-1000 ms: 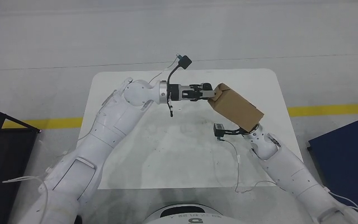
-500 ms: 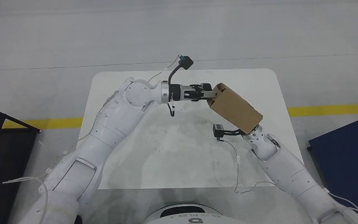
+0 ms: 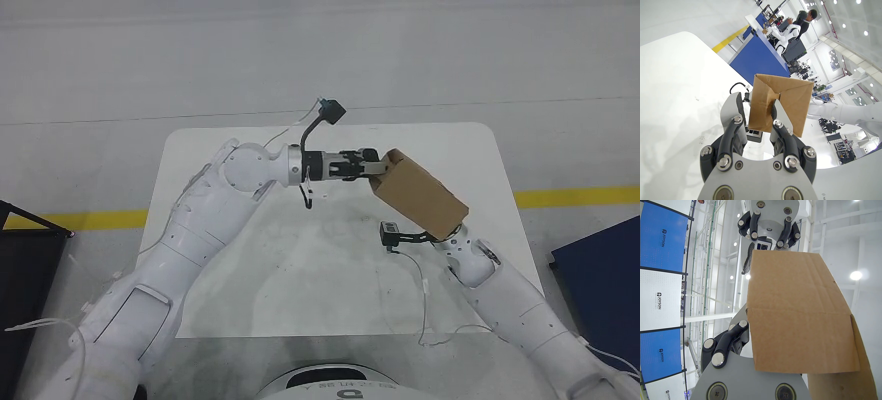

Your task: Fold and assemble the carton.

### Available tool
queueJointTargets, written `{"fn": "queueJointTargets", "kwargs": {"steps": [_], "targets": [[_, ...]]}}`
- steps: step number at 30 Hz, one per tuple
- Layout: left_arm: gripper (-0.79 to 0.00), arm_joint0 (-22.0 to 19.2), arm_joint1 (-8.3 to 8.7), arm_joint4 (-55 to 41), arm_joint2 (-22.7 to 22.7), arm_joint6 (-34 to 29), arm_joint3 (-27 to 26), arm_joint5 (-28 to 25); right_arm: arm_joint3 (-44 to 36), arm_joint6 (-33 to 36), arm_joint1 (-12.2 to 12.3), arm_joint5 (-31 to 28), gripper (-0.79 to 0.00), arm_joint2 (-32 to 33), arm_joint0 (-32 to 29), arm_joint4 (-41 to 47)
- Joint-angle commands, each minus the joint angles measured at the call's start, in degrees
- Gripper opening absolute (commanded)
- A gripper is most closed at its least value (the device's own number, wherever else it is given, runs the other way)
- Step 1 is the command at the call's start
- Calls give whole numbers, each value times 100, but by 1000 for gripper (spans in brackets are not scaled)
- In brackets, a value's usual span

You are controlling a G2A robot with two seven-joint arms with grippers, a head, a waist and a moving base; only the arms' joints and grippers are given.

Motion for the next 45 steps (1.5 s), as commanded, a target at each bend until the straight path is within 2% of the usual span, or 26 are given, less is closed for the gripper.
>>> {"fn": "queueJointTargets", "kwargs": {"steps": [1,9,12,14,16,19,25,35,41,45], "targets": [[-449,16,0,-53,-5,-39,-14,-55,-2,-6,-1,0,-785,7,-9,0],[-400,177,92,-321,-314,-120,1,-252,2,-23,-3,0,-785,37,-36,0],[-323,290,155,-444,-507,-147,-70,-309,-10,-31,-5,0,-785,42,-37,0],[-342,340,206,-401,-660,-126,-67,-263,-18,-28,-8,0,-785,45,-38,0],[-428,375,244,-283,-762,-61,-60,-120,-33,-35,-10,0,-785,43,-34,0],[-456,359,259,18,-723,-67,-79,132,-48,-50,-13,0,-785,39,-30,0],[-456,286,163,-53,-428,-39,-57,149,-85,-55,-11,0,-785,49,-46,0],[-443,-17,-42,-306,55,-177,296,1,-109,-79,4,0,-785,92,-101,0],[-440,-135,-113,-353,174,-195,457,-61,-117,-101,4,0,-785,81,-101,0],[-437,-161,-107,-372,97,-145,470,-108,-85,-99,-1,0,-785,75,-83,0]]}}
